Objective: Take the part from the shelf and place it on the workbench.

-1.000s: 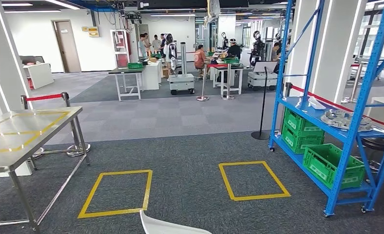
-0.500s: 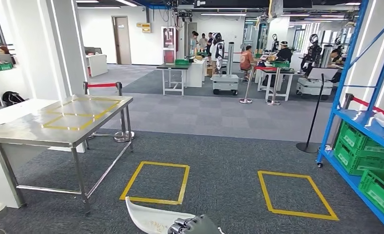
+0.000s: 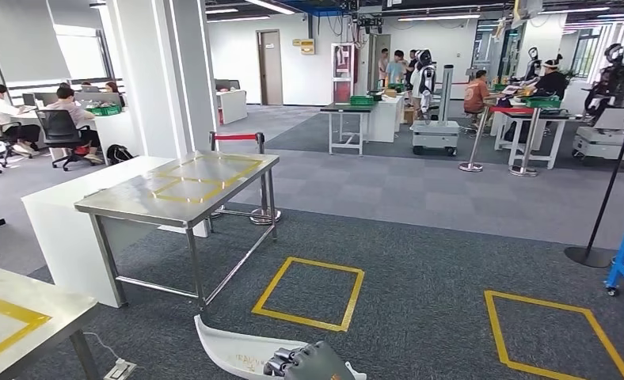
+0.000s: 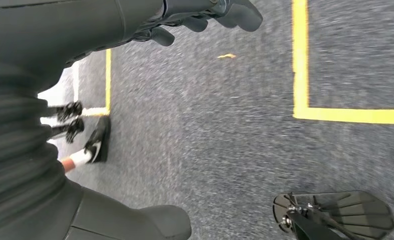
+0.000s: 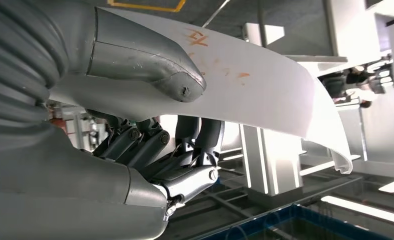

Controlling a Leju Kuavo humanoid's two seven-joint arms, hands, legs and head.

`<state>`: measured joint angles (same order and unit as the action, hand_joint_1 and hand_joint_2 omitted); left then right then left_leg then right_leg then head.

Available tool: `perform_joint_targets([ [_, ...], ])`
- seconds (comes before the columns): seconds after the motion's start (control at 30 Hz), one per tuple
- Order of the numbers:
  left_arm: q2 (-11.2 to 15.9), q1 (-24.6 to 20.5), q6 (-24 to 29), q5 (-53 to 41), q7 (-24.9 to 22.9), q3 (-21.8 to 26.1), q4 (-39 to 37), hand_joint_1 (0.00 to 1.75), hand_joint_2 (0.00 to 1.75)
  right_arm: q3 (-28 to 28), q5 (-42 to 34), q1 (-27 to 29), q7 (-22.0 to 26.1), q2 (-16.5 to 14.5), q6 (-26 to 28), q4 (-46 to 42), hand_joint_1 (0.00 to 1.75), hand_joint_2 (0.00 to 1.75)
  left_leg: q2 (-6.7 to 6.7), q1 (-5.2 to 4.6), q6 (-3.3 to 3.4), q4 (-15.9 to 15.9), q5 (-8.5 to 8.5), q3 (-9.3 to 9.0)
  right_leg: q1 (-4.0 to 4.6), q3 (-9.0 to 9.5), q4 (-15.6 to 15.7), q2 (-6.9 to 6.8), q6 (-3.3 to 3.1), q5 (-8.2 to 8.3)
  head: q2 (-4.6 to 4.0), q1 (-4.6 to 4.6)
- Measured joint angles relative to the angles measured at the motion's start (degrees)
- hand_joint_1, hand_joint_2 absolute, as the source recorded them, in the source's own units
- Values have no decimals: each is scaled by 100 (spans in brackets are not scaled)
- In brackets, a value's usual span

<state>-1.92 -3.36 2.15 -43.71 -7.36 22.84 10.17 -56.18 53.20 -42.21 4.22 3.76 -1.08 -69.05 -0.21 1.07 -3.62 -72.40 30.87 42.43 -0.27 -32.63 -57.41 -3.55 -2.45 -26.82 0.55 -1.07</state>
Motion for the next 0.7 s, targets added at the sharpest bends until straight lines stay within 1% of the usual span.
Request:
perform_joint_targets([
  [0.03, 10, 13, -2, 0, -13, 1, -1, 0, 175, -11, -9, 0, -3, 0, 10, 16, 175, 175, 64, 10, -19, 291, -162, -176, -8, -1, -23, -84, 19, -20, 0, 1],
  [0.07, 16, 21, -2, 1, -22, 1, -1, 0, 175, -18, -19, -5, -6, 0, 22, 26, 175, 175, 202, 14, -30, 690, -315, -398, -9, -1, -57, -159, 48, -48, 0, 2],
  [0.1, 20, 21, 0, 3, -24, 3, 1, 0, 175, -19, -28, -11, -8, 1, 34, 32, 175, 175, 325, 10, -11, 1025, -429, -588, 4, -5, -99, -225, 85, -82, 0, 5],
  [0.13, 21, 20, 4, 13, -22, 10, 2, 0, 175, -20, -37, -17, -7, 2, 46, 40, 175, 175, 404, 4, 34, 1246, -491, -708, 19, -7, -133, -287, 119, -110, 0, 3],
  [0.17, 19, 20, 12, 29, -18, 22, 2, 0, 175, -21, -43, -22, -4, 1, 56, 49, 175, 175, 429, -6, 92, 1328, -497, -745, 39, -4, -155, -344, 151, -129, 0, -2],
  [0.2, 17, 25, 22, 46, -12, 39, 1, 0, 175, -23, -46, -27, -1, -4, 66, 57, 175, 175, 357, -15, 157, 1315, -505, -736, 49, 5, -161, -404, 177, -139, 0, -6],
  [0.23, 14, 34, 33, 61, -7, 59, -2, 0, 175, -25, -49, -34, 3, -15, 78, 66, 175, 175, 278, -12, 208, 1307, -512, -722, 44, 18, -158, -456, 200, -148, 0, -13],
  [0.27, 7, 44, 47, 69, -5, 78, -5, 0, 175, -26, -51, -48, 4, -27, 87, 73, 175, 175, 211, -6, 244, 1309, -520, -712, 31, 19, -182, -414, 233, -181, 0, -16],
  [0.3, -3, 50, 60, 71, -9, 91, -8, 0, 175, -26, -52, -64, 9, -40, 100, 78, 175, 175, 148, 6, 278, 1313, -532, -707, 12, -13, -277, -284, 265, -261, 0, -19],
  [0.33, -13, 49, 74, 71, -15, 101, -9, 0, 175, -26, -52, -76, 13, -49, 109, 82, 175, 175, 87, 21, 309, 1318, -544, -703, -5, -105, -496, -96, 293, -399, 0, -26],
  [0.37, -22, 44, 85, 72, -22, 108, -9, 0, 175, -26, -51, -81, 13, -54, 115, 86, 175, 175, 20, 29, 331, 1319, -552, -692, -18, -257, -833, 111, 313, -576, 0, -36],
  [0.4, -30, 36, 91, 72, -27, 116, -9, 0, 175, -26, -49, -75, 9, -54, 119, 92, 175, 175, -53, 29, 349, 1319, -559, -682, -20, -446, -1232, 242, 320, -751, 0, -47],
  [0.43, -37, 31, 95, 72, -33, 124, -10, 0, 175, -27, -46, -62, -4, -51, 118, 102, 175, 175, -135, 23, 362, 1318, -566, -673, -18, -622, -1584, 300, 318, -872, 0, -56],
  [0.47, -45, 32, 96, 72, -41, 132, -10, 0, 175, -28, -43, -49, -15, -50, 117, 111, 175, 175, -220, 15, 367, 1317, -571, -666, -16, -729, -1771, 320, 305, -891, 0, -63],
  [0.5, -54, 36, 95, 72, -53, 137, -12, 0, 175, -29, -40, -40, -21, -48, 117, 117, 175, 175, -305, 6, 368, 1317, -578, -663, -11, -735, -1742, 334, 279, -803, 0, -65],
  [0.53, -59, 38, 93, 72, -66, 139, -14, 0, 175, -29, -39, -39, -23, -49, 120, 121, 175, 175, -392, -1, 362, 1316, -586, -663, 0, -631, -1493, 373, 240, -622, 0, -66],
  [0.57, -69, 38, 92, 72, -75, 140, -16, 0, 175, -30, -36, -46, -24, -49, 122, 120, 175, 175, -476, 2, 353, 1316, -596, -661, 12, -450, -1091, 493, 185, -402, 0, -66],
  [0.6, -84, 34, 91, 71, -83, 140, -17, 0, 175, -30, -31, -52, -29, -49, 124, 117, 175, 175, -553, 2, 333, 1315, -609, -651, 16, -275, -700, 668, 127, -243, 0, -59],
  [0.63, -95, 27, 91, 71, -88, 142, -16, 0, 175, -29, -23, -60, -39, -48, 123, 113, 175, 175, -632, 16, 305, 1316, -626, -634, 28, -139, -395, 815, 86, -137, 0, -61],
  [0.67, -104, 24, 91, 70, -92, 143, -16, 0, 175, -28, -14, -65, -58, -46, 119, 106, 175, 175, -701, 40, 268, 1322, -643, -612, 40, -67, -225, 922, 59, -102, 0, -61],
  [0.7, -109, 27, 91, 70, -95, 144, -16, 0, 175, -27, -6, -67, -81, -45, 114, 97, 175, 175, -771, 59, 223, 1335, -663, -592, 54, -53, -184, 927, 48, -118, 0, -61],
])
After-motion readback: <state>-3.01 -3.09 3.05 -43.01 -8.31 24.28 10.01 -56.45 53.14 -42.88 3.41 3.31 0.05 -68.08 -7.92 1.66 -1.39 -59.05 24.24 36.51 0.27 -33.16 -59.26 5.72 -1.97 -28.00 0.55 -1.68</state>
